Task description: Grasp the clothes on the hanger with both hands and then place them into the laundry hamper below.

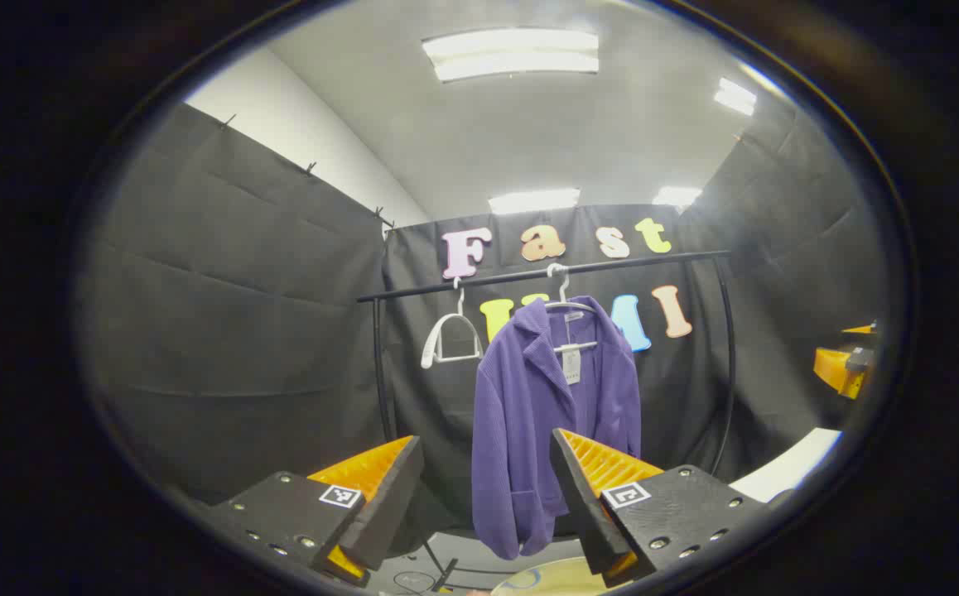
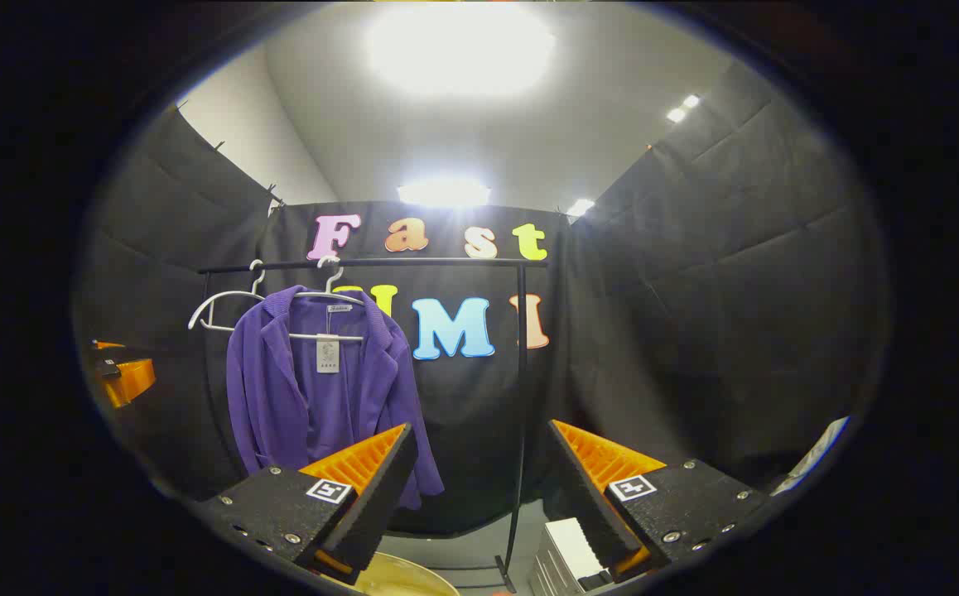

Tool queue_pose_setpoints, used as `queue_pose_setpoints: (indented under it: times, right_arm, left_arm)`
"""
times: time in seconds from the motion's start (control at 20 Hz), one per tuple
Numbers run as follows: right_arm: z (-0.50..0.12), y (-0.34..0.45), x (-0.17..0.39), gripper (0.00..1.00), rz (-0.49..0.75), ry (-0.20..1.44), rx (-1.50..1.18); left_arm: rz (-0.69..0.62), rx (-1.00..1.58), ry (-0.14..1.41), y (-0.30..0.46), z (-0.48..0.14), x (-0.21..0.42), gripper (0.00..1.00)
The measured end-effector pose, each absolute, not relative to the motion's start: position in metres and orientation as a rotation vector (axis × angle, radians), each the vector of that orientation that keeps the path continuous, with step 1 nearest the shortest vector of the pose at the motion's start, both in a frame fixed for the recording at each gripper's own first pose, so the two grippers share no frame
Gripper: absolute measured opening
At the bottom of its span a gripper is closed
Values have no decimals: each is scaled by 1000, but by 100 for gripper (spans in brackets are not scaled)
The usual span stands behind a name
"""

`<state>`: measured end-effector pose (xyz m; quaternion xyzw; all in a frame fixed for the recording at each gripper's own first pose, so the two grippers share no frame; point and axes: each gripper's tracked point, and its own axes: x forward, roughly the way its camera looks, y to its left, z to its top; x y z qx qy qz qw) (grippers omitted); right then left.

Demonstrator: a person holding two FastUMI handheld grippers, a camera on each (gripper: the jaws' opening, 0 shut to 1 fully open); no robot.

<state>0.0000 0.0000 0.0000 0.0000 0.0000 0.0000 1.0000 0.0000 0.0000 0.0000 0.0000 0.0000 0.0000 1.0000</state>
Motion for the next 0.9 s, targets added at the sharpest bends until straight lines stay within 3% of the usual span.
queue_pose_setpoints:
  times: [0.6, 0.8, 0.9]
  right_arm:
    - [0, -2, 4, 96, -1, -2, 18]
    - [5, 0, 14, 96, 6, -3, 33]
    - [10, 3, 22, 96, 17, -7, 44]
  left_arm:
    - [4, 11, -4, -2, 2, 1, 92]
    - [4, 16, -7, -7, 6, 6, 87]
    - [-2, 4, 1, -12, 7, 13, 92]
